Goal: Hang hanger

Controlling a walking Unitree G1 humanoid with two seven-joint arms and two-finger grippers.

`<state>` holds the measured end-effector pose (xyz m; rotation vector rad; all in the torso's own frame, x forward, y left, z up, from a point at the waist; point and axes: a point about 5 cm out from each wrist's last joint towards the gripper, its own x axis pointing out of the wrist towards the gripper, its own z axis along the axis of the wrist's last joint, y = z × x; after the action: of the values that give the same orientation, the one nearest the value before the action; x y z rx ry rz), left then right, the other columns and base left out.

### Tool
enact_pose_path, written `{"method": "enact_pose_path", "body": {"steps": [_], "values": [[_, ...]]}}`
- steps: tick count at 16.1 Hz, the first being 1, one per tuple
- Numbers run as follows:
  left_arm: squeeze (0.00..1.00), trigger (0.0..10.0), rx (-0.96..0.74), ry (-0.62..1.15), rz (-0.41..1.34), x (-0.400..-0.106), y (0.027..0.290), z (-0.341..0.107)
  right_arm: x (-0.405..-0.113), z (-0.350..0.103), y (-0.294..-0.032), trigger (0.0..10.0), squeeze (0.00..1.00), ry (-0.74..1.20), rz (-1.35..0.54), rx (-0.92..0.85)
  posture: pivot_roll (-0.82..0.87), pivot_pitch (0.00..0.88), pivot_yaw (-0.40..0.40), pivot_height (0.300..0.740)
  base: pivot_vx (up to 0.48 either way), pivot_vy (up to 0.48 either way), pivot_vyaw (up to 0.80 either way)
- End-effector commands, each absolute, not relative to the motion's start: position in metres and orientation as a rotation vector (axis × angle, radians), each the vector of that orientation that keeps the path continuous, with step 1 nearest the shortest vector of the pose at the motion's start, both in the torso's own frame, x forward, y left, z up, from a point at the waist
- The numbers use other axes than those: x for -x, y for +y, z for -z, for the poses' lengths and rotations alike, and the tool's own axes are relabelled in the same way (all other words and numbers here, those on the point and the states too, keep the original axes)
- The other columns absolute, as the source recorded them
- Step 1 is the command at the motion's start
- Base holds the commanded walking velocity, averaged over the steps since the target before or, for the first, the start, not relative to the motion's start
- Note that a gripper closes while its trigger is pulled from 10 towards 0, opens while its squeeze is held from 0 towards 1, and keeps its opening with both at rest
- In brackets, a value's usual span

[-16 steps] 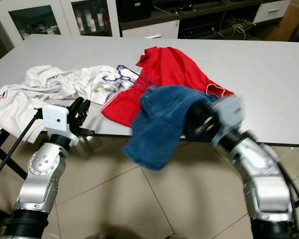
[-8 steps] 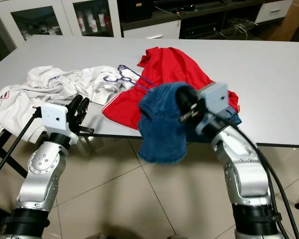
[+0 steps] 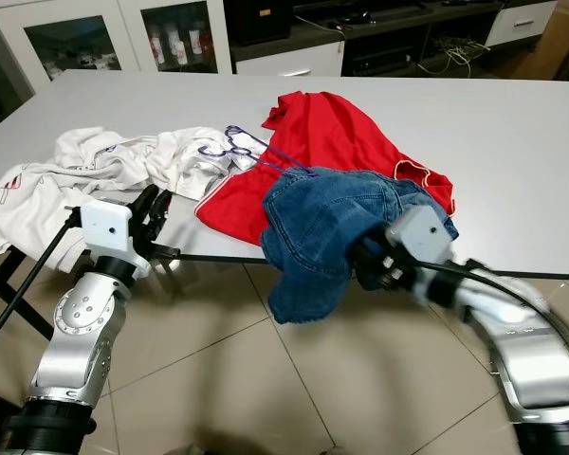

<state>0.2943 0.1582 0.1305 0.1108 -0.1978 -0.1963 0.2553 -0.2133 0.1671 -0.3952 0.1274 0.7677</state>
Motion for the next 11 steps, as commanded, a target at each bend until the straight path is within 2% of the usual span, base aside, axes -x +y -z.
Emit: {"method": "enact_pose_path", "body": {"steps": [1,4,7,9,11], "values": [[0.00,10.0,-0.125,-0.203,0.210,-0.298,0.156,-0.133,-0.251,-0.177,-0.213,10.0,0.00,0.130,-0.843,0.487,-0.16,0.000,0.075,0.740,0.000,0.000,0.00],[0.00,10.0,-0.125,-0.205,0.218,-0.299,0.152,-0.133,-0.248,-0.182,-0.224,10.0,0.00,0.212,-0.946,0.608,-0.16,0.000,0.067,0.740,0.000,0.000,0.00],[0.00,10.0,-0.126,-0.209,0.209,-0.298,0.153,-0.132,-0.268,-0.186,-0.240,10.0,0.00,0.215,-0.875,0.642,-0.15,0.000,0.055,0.740,0.000,0.000,0.00],[0.00,10.0,-0.127,-0.207,0.198,-0.297,0.155,-0.131,-0.283,-0.194,-0.242,10.0,0.00,0.165,-0.823,0.583,-0.14,0.000,0.051,0.740,0.000,0.000,0.00],[0.00,10.0,-0.127,-0.206,0.195,-0.296,0.156,-0.130,-0.288,-0.202,-0.238,10.0,0.00,0.127,-0.854,0.459,-0.14,0.000,0.051,0.740,0.000,0.000,0.00]]}}
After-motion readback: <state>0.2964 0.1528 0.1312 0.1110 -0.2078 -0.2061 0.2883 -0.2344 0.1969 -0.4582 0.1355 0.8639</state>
